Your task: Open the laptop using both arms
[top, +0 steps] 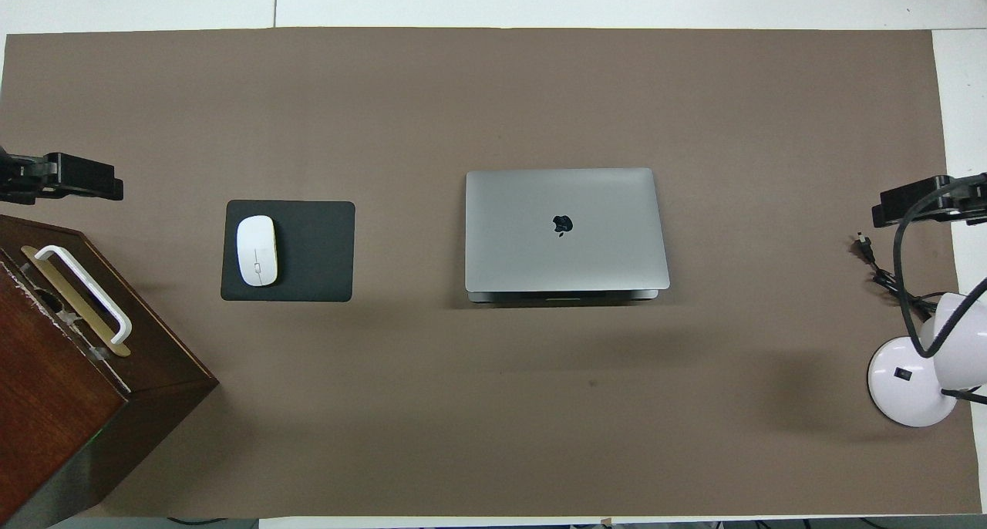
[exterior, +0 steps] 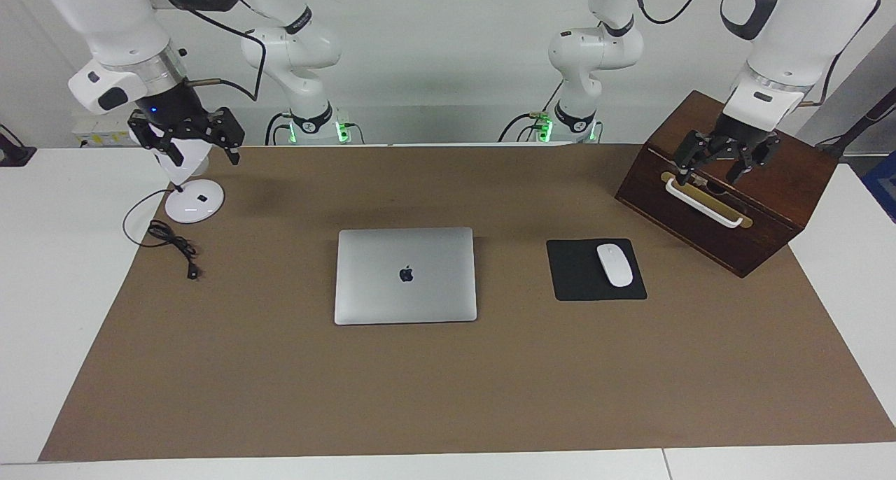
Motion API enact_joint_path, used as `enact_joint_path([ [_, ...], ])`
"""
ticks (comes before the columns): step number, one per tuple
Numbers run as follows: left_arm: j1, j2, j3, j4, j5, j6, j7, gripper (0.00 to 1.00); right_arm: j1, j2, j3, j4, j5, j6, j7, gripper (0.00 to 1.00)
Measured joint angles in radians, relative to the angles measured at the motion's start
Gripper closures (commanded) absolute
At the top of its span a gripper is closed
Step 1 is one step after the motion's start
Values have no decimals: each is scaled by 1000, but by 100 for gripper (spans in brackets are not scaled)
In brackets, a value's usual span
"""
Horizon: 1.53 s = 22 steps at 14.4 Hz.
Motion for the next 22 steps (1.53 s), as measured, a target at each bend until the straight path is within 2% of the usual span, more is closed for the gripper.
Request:
enact_joint_path([
  [15, -1, 1, -6, -6, 0, -1, -2, 0, 1, -12, 4, -31, 0, 2, -3, 0],
  [22, -1, 1, -7, -9, 0, 1, -2, 0, 0, -12, 1, -42, 0, 58, -10, 0],
])
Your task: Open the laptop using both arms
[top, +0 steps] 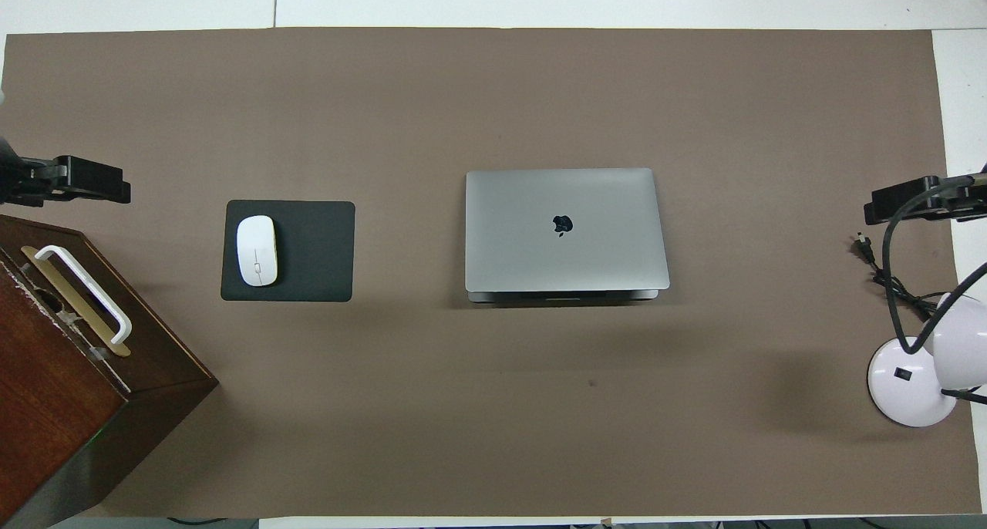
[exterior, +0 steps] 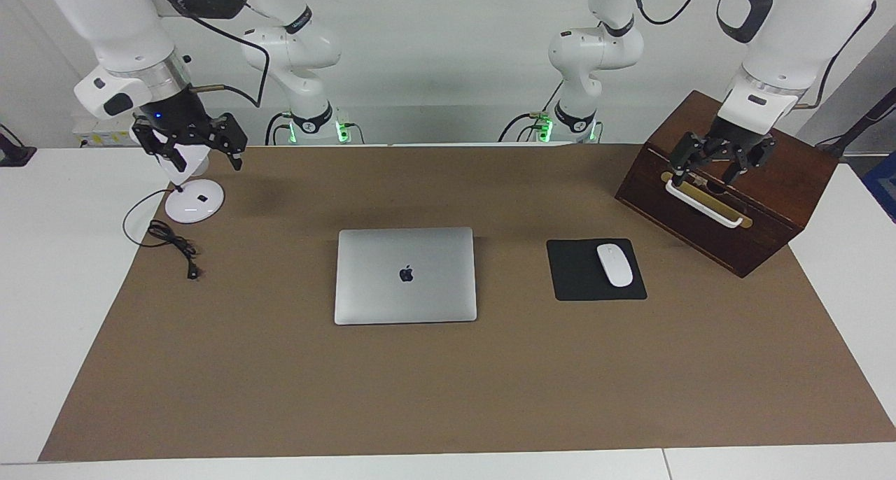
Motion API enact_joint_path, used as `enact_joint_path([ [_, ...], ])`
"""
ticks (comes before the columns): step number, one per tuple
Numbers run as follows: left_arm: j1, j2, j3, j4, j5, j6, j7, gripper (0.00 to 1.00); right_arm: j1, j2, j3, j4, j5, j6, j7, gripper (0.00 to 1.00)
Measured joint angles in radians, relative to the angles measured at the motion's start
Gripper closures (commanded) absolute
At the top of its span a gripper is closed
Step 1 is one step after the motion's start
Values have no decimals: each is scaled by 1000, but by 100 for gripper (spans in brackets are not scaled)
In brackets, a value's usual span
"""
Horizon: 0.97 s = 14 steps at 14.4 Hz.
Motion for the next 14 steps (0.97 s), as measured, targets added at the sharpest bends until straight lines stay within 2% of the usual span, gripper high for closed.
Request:
enact_joint_path([
  [1, 0, 0, 0, -1, 0, 3, 0, 6, -2, 0, 0, -1, 0, 15, -10, 0],
  [3, 0, 0, 0, -1, 0, 15, -1, 34, -11, 0, 0, -6, 0, 67, -25, 0],
  [5, 0, 0, 1, -2, 0, 19, -1, 72, -15, 5, -1, -12, 0, 114, -34, 0],
  [6, 1, 0, 1, -2, 0, 19, -1, 100, -16, 12, -1, -14, 0, 139, -35, 0],
  [12, 3, 0, 3, -18, 0, 49, 0, 100, -49, 84, -2, -18, 0, 313, -88, 1],
  [14, 0, -7, -3, -64, 0, 112, 1, 100, -56, 110, -2, -20, 0, 358, -100, 6],
])
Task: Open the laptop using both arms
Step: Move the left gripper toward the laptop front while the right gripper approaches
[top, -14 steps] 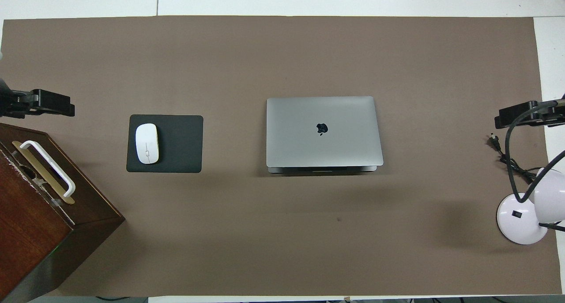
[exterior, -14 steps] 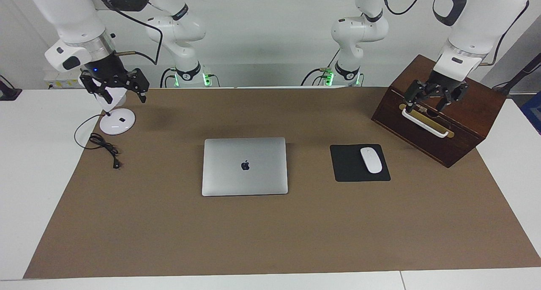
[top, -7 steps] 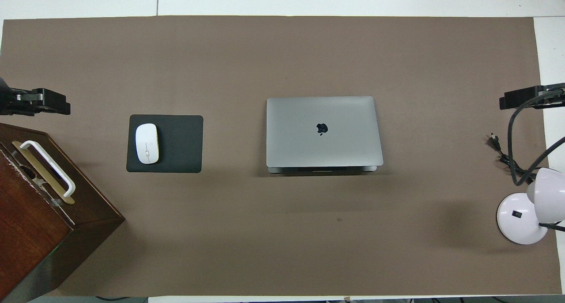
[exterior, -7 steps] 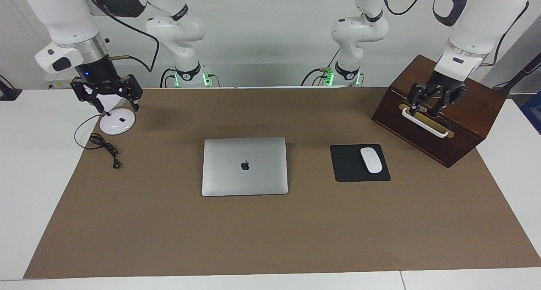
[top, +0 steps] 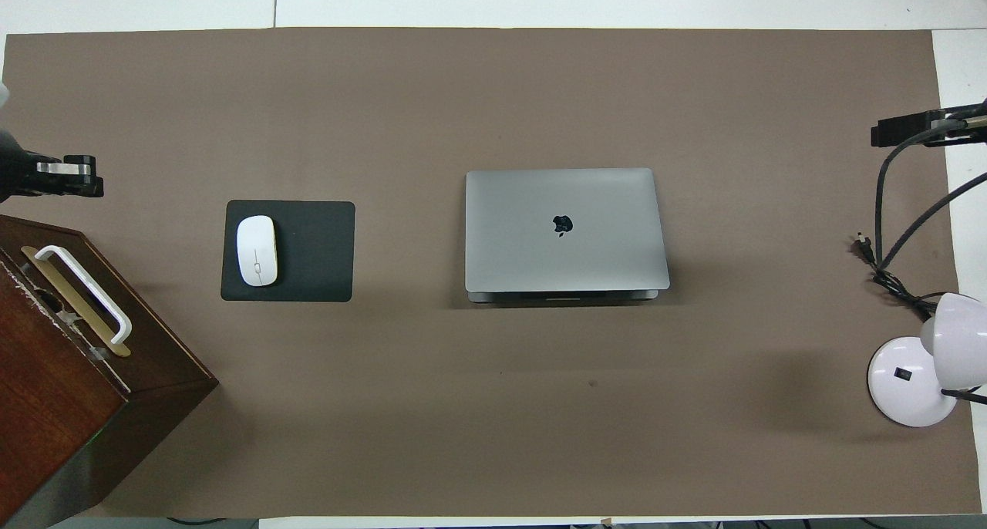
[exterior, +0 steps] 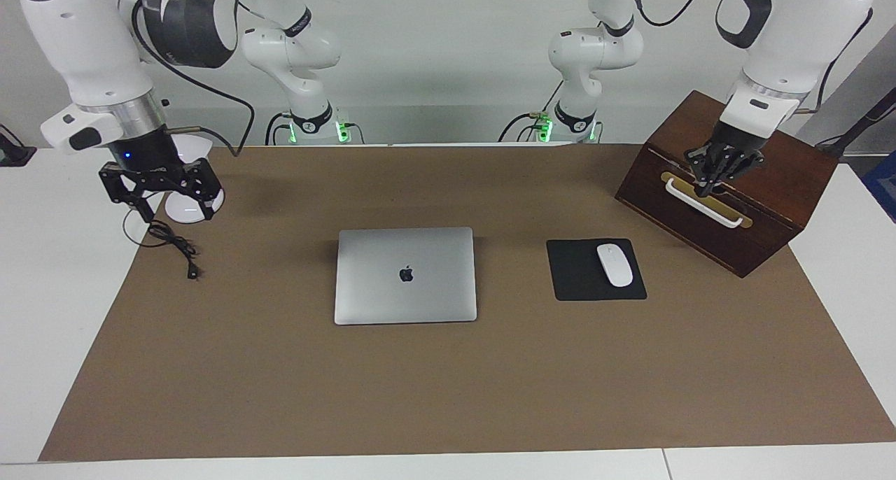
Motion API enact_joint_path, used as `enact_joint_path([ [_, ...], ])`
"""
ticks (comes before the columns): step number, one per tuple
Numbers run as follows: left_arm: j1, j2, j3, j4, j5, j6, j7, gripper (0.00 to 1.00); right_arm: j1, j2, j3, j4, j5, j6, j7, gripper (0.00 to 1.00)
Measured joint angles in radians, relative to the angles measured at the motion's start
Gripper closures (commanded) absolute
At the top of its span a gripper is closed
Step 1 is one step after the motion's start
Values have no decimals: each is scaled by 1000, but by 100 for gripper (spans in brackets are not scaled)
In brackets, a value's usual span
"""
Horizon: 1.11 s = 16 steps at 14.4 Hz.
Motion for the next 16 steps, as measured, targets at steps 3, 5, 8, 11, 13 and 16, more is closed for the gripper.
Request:
enact_joint_path([
  [3, -39, -46, -8, -156, 0, 155, 21, 100, -22, 48, 0, -4, 0, 80, -54, 28],
  [5, -89, -98, -12, -291, 0, 289, 24, 100, -29, 81, 0, -7, 0, 126, -67, 30],
  [8, -163, -194, -16, -522, 0, 512, 24, 100, -33, 134, 1, -18, 38, 206, -91, 16],
  [11, -231, -284, -17, -710, 0, 683, 25, 100, -63, 198, 0, -63, 259, 327, -267, 0],
  [13, -277, -323, -17, -796, 0, 780, 25, 100, -70, 239, 1, -86, 318, 382, -311, 0],
  [16, -345, -339, -18, -886, 0, 927, 25, 100, -47, 264, 9, -134, 455, 468, -312, 0],
])
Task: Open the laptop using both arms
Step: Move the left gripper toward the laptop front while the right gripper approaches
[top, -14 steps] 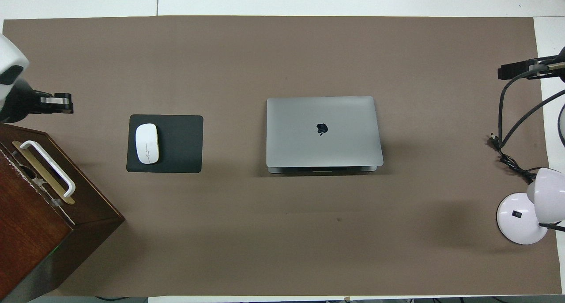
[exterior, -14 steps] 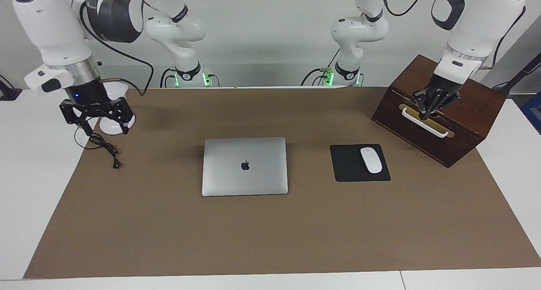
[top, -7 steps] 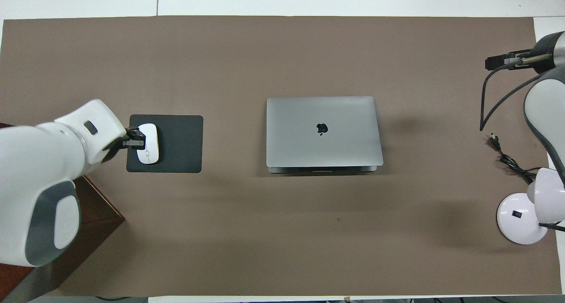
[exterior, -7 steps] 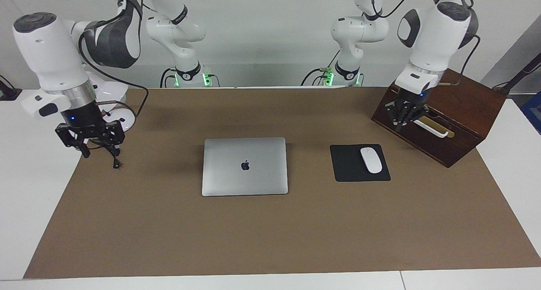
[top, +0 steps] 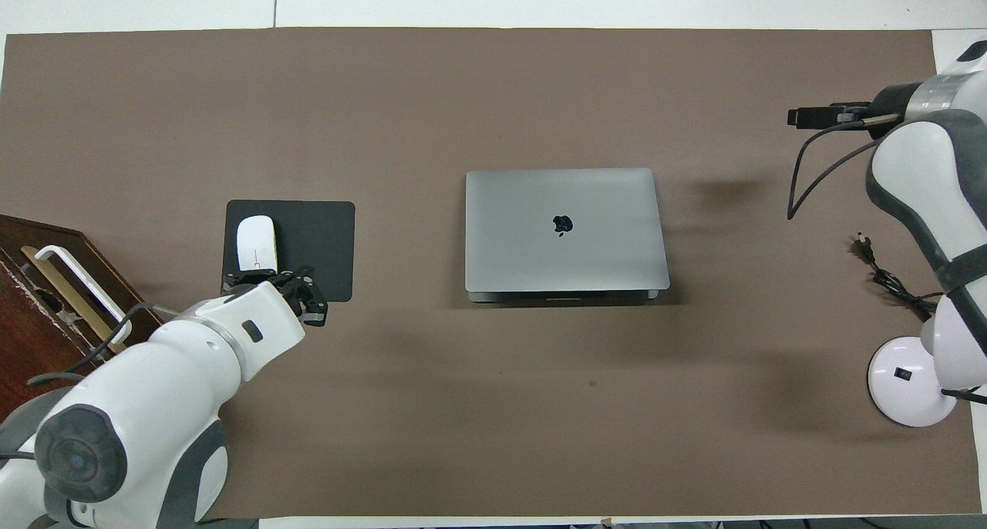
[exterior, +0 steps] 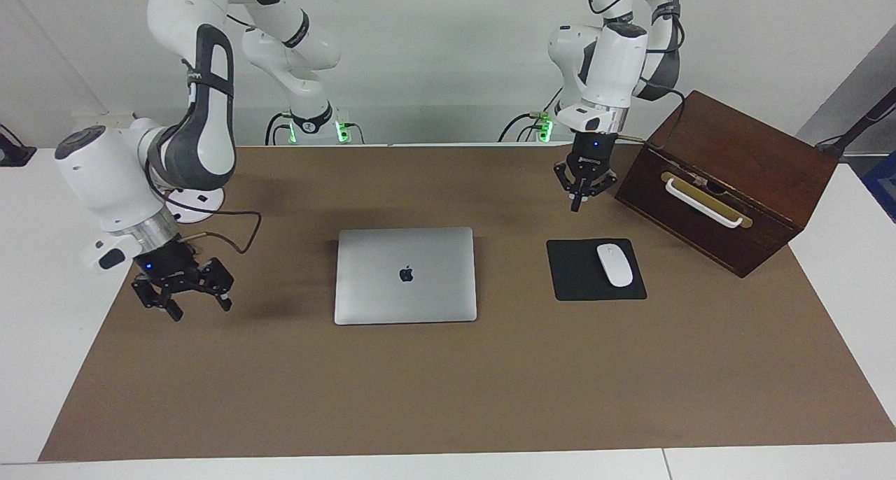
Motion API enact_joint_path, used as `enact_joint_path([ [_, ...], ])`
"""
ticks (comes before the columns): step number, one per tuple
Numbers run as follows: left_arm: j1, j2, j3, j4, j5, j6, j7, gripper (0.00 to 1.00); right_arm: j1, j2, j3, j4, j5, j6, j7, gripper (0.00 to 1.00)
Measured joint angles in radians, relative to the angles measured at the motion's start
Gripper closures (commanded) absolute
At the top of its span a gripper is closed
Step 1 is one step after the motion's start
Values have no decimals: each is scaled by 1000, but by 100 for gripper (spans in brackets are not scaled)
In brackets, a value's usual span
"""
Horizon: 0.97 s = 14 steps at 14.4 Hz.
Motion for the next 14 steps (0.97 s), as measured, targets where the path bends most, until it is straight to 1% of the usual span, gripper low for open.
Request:
enact_joint_path([
  [4, -80, 8, 0, -91, 0, 187, 0, 100, 60, 4, 3, -65, 275, 63, 0, 0],
  [7, -122, 39, -1, -116, 0, 287, 0, 100, 117, 3, 4, -117, 446, 131, 22, 0],
  [9, -143, 94, -1, -128, 0, 395, 1, 100, 146, 0, 4, -152, 570, 149, 27, 0],
  [11, -166, 165, 0, -132, 0, 495, 1, 100, 175, -17, 5, -212, 707, 184, 23, 0],
  [12, -177, 197, -1, -132, 0, 539, 1, 100, 196, -33, 5, -249, 802, 205, -7, 0],
  [14, -191, 249, 0, -132, 0, 611, 1, 100, 244, -73, 6, -324, 1026, 257, -129, 0],
])
